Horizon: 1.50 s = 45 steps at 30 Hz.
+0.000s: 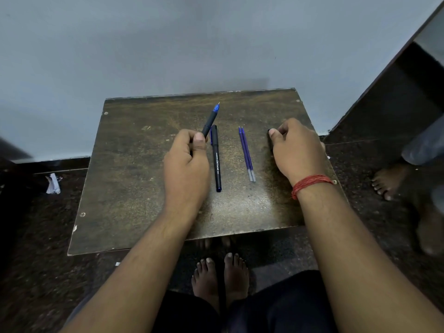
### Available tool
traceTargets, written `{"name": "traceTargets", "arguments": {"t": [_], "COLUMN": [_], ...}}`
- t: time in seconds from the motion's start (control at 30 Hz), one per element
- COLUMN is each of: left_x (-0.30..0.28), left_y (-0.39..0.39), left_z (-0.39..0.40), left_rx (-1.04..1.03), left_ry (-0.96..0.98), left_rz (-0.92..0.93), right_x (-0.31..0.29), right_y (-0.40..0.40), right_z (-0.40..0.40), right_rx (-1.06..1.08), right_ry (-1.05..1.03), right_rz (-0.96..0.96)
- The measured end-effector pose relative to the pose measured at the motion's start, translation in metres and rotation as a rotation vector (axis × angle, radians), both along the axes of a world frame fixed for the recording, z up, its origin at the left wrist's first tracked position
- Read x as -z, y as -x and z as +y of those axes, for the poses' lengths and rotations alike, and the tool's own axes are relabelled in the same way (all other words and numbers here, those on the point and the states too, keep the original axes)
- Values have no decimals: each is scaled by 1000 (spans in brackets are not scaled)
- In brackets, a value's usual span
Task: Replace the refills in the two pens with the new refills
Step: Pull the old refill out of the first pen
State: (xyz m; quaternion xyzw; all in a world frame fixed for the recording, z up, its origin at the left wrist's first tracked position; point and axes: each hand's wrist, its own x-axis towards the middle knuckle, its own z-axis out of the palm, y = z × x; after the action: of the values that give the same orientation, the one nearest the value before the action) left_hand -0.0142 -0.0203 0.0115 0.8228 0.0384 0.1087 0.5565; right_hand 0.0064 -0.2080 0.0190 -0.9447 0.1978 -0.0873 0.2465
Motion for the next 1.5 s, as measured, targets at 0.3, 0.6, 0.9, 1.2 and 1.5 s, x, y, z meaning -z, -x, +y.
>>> {"name": "traceTargets", "arguments": {"t": [0.3, 0.6, 0.9, 1.2, 1.5], "left_x": [1, 5, -5, -8, 0], "left_y": [2, 3, 0, 2, 0], "left_z": [-3, -7, -8, -8, -7], "left_rx": [52, 168, 194, 183, 161], "left_ry": [-48, -224, -111, -19, -112], "left_rz": [-18, -102, -15, 31, -14], "right_x": [-5, 1, 0, 3, 5], "right_y": [3, 2, -2, -5, -1], "right_z": [39, 57, 60, 58, 61], "right_rx": [-186, -76, -92, -199, -159], "right_ry": [-575, -1269, -1382, -1373, -1345], "right_rz": [-232, -251, -325, -284, -234]}}
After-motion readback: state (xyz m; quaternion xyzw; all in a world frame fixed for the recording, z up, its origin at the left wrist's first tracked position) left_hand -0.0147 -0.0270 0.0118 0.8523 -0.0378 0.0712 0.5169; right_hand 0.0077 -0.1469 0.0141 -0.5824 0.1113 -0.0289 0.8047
